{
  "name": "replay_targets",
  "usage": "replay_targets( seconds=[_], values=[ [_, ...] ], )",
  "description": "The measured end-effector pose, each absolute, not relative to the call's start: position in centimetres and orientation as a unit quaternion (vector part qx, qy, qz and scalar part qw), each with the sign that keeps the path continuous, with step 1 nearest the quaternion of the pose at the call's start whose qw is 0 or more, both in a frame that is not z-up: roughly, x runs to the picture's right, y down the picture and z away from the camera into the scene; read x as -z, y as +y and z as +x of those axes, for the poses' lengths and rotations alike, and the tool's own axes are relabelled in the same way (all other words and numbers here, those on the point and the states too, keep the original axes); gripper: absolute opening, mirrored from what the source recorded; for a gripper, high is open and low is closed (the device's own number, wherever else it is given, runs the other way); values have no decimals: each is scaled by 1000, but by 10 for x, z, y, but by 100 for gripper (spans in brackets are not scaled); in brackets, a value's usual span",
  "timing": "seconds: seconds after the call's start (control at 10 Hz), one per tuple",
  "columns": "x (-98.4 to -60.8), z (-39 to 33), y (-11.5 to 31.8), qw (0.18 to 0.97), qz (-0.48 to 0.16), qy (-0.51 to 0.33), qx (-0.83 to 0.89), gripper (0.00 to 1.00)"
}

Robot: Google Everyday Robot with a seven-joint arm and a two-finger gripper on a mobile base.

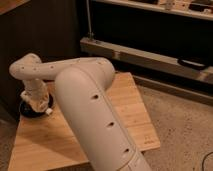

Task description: Place the bottle in the ceramic bowl

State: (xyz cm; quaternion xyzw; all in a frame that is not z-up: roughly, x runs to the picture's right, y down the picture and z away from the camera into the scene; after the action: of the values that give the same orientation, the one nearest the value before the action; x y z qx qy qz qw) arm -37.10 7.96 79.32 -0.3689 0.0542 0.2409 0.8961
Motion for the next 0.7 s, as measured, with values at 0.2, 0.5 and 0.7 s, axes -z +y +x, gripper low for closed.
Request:
replay_targets(
  seconds=[0.2, 0.5, 0.7],
  values=[
    [-803, -387, 91, 895, -385, 60, -216, 0],
    [-812, -381, 99, 888, -398, 79, -216, 23],
    [-813, -376, 99, 885, -397, 87, -225, 45]
  ],
)
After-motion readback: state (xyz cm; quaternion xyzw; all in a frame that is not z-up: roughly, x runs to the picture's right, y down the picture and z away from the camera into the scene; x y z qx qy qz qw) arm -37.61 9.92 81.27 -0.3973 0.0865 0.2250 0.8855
